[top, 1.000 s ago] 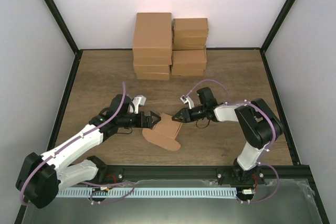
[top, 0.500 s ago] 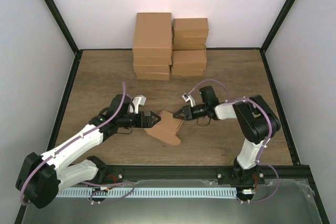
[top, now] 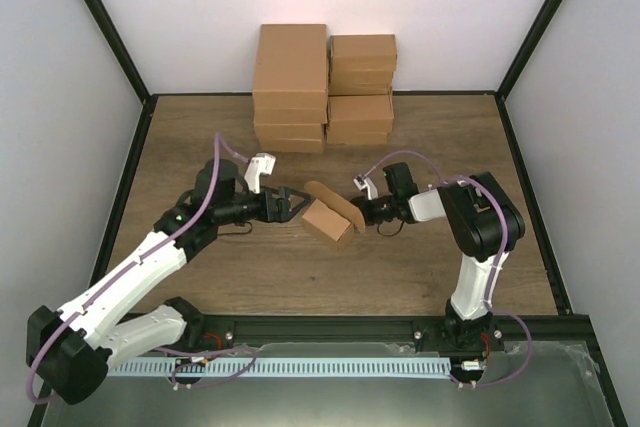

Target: Fold the paper box

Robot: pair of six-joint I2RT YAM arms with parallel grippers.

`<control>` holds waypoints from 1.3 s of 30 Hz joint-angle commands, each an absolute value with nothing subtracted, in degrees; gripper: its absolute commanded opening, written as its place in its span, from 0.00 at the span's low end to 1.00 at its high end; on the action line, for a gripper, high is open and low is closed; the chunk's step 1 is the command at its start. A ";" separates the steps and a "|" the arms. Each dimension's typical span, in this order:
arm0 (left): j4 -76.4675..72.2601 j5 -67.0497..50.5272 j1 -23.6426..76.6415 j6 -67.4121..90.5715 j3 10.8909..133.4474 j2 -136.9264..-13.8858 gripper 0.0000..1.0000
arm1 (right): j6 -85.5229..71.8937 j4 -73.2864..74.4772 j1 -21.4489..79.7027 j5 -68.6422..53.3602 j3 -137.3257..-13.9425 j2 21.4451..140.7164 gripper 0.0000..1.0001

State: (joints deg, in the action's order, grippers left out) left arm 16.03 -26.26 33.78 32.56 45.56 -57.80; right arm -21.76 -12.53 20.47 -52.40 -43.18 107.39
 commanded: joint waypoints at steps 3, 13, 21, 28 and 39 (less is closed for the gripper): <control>13.25 -28.36 33.88 31.93 43.26 -60.91 0.83 | -20.55 -9.23 19.88 -48.08 -47.74 106.21 0.33; 5.21 -29.09 34.01 30.50 40.06 -70.47 0.51 | -19.59 -2.21 18.23 -38.27 -48.64 97.10 0.41; 4.84 -24.82 33.33 28.51 42.12 -74.81 0.49 | -19.90 1.81 18.19 -30.44 -43.06 80.88 0.59; 4.05 -24.86 33.29 27.55 42.48 -75.18 0.48 | -18.46 6.54 18.60 -28.61 -40.80 67.83 0.64; 2.46 -25.12 33.32 27.70 40.62 -75.08 0.50 | -15.77 3.32 30.79 -30.18 -39.77 51.44 0.46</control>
State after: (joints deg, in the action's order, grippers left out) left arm 5.50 -25.08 33.63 28.27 40.86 -75.26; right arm -16.95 6.63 24.56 -29.12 -40.36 53.80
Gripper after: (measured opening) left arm 0.501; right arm 0.496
